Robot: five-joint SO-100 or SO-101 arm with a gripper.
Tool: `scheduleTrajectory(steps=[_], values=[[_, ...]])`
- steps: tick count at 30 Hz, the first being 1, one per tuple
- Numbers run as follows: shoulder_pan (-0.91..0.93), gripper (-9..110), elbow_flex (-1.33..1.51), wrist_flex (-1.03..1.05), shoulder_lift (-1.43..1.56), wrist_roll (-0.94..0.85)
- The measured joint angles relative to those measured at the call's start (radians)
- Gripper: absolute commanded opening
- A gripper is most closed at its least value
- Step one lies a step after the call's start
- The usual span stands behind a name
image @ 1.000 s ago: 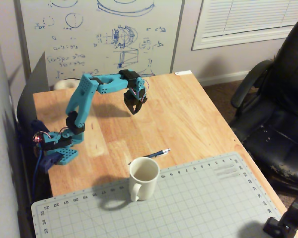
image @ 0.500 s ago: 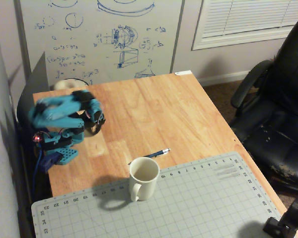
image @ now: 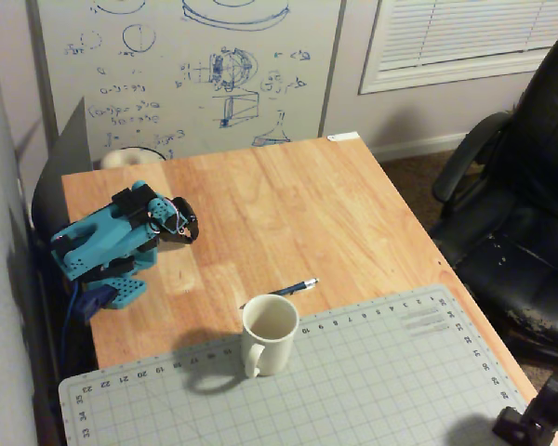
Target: Touch the pen.
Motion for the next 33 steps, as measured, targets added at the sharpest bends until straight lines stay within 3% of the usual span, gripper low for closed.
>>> scheduleTrajectory(steps=[25, 33], values=[[-0.002, 1, -0.018, -0.015, -0.005, 0.000], [0.012, 1, -0.393, -0.238, -0.568, 0.000]])
